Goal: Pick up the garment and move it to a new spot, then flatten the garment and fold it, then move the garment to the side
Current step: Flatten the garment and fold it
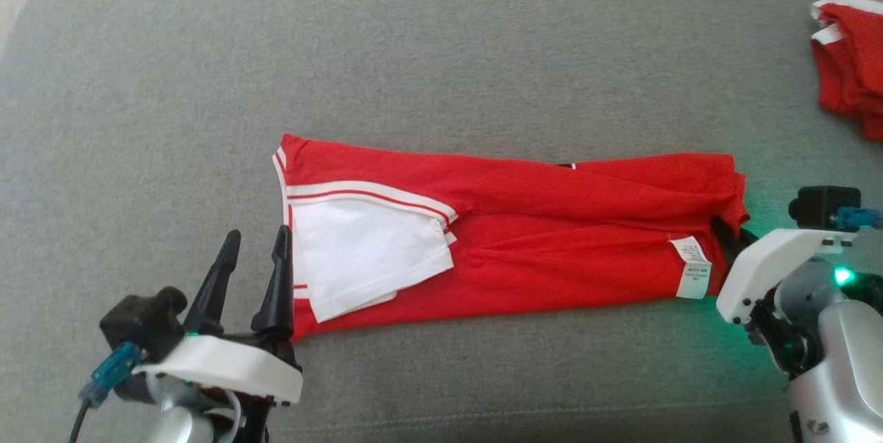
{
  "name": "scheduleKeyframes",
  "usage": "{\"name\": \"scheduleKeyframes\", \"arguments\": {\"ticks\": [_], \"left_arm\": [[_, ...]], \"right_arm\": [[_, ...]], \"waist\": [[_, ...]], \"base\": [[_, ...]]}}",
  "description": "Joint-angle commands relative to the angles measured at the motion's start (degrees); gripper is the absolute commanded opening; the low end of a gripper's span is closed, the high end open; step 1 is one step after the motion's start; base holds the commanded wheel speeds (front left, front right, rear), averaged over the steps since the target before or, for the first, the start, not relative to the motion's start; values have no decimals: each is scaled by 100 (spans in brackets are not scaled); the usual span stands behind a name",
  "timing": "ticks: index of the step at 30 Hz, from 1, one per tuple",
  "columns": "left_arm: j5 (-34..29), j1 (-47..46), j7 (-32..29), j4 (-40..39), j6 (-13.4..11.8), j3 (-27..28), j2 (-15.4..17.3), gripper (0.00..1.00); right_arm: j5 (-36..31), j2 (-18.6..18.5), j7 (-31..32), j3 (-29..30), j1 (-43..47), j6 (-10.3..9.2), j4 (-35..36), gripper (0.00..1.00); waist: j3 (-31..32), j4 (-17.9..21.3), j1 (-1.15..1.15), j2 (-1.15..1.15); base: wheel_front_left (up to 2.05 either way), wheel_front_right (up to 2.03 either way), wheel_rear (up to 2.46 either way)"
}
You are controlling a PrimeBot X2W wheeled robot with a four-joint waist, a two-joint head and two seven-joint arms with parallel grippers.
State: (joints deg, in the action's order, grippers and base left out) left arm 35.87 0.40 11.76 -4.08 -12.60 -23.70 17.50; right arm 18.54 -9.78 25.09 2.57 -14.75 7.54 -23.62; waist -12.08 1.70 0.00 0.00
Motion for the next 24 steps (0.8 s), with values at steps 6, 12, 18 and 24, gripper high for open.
{"name": "scheduleKeyframes", "arguments": {"ticks": [6,12,18,24], "left_arm": [[-60,-158,8,-266,-72,180,141,100],[-43,-83,-4,-295,-104,172,152,100],[-39,-73,-18,-301,-103,133,157,100],[-56,-127,-34,-308,-102,87,152,100]], "right_arm": [[94,-597,-191,44,-129,-5,426,0],[144,-958,17,404,155,-5,929,0],[340,-746,225,342,441,-5,1625,0],[703,-543,435,-216,616,-5,2504,0]], "waist": [[228,211,0,0],[321,376,0,0],[360,487,0,0],[386,398,0,0]], "base": [[0,0,0],[0,0,0],[0,0,0],[0,0,0]]}}
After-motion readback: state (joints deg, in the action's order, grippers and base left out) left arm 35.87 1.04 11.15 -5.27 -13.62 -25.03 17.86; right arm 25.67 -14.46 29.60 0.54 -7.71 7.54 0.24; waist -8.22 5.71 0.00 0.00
